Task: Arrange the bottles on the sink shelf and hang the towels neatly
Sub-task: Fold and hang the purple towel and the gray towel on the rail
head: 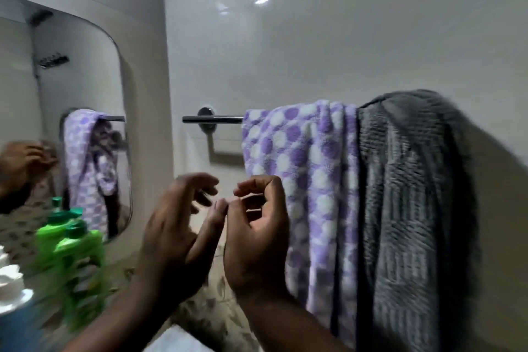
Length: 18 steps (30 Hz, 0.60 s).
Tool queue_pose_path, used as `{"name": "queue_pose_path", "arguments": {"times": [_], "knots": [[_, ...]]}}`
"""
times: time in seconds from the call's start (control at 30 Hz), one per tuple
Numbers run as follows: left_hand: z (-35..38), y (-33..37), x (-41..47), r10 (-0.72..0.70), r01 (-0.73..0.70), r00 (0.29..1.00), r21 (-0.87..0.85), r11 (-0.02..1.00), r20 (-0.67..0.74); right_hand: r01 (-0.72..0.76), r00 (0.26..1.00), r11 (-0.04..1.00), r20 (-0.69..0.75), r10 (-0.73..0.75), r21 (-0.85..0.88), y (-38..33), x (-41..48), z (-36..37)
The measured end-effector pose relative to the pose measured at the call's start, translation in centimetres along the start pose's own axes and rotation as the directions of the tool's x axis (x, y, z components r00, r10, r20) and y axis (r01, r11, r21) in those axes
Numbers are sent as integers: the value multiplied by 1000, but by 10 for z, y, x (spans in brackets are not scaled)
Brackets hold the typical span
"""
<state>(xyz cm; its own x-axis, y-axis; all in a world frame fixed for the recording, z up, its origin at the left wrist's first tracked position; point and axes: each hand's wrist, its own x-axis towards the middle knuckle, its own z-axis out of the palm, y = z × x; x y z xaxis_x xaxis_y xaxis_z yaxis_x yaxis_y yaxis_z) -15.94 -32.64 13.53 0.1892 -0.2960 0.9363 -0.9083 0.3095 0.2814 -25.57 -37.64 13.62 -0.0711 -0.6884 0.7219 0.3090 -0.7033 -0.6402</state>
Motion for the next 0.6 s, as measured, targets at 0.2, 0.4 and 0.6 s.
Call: {"name": "queue_pose_path", "arguments": {"times": [0.2,0.4,0.6], "knots": [[69,50,26,-319,365,927,-284,887,195,122,986,967,-88,-145,-222,-37,4,-83],[106,83,57,-500,572,812,-248,782,300,115,975,947,-149,-166,-298,-60,11,-134],[104,90,40,-464,473,879,-84,877,105,84,985,924,-107,-133,-373,-68,18,-172]]}}
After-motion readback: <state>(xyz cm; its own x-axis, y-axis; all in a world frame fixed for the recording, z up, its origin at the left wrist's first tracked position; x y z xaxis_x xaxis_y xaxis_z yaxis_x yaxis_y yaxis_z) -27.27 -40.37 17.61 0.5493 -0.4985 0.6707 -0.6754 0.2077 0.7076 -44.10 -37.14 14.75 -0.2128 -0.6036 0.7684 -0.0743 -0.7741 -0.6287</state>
